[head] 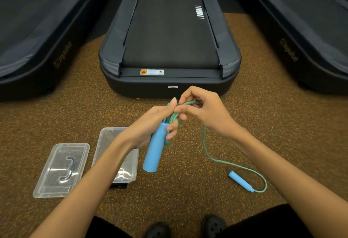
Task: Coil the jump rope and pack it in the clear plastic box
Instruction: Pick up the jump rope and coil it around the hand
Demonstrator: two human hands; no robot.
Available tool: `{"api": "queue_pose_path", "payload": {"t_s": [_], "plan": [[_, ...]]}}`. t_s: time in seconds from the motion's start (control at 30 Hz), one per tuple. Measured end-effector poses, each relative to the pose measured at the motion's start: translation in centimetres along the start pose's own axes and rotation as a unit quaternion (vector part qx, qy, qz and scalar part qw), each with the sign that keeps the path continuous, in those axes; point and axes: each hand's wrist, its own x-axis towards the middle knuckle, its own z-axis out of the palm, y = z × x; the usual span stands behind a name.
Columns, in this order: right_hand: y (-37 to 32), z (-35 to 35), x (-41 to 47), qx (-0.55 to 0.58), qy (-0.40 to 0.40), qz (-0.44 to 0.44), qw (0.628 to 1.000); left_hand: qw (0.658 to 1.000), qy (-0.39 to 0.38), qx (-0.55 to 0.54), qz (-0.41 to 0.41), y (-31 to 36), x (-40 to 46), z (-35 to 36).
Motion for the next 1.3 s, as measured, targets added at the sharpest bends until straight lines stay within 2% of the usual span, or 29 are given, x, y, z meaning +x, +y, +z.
{"api": "queue_pose_path", "payload": {"t_s": [0.3, 0.63, 0.83, 1.0, 1.1, 1.2, 1.3], "plan": [[1.6, -0.6, 0.6, -0.002, 0.013, -0.008, 1.0, 0.996, -0.03, -0.08, 0.009, 0.9, -0.6, -0.7], [3.9, 0.2, 0.3, -0.012, 0.017, 0.036, 0.999, 0.984, 0.007, -0.166, 0.07, 2.0, -0.9, -1.5], [4.1, 0.8, -0.2, -0.053, 0.006, 0.049, 0.997, 0.968, 0.068, -0.205, 0.13, 2.8, -0.8, -1.5], [3.8, 1.4, -1.0, -0.092, -0.037, 0.051, 0.994, 0.926, 0.148, -0.292, 0.186, 3.4, -0.6, -1.9], [3.2, 1.8, -1.0, -0.133, -0.075, 0.03, 0.988, 0.911, 0.208, -0.283, 0.218, 3.3, -0.4, -2.2], [2.4, 2.0, -1.3, -0.234, -0.129, -0.027, 0.963, 0.891, 0.224, -0.304, 0.251, 3.3, -0.3, -3.0], [1.3, 1.5, -1.7, -0.299, -0.169, -0.045, 0.938, 0.868, 0.265, -0.31, 0.282, 3.2, -0.3, -4.9]]}}
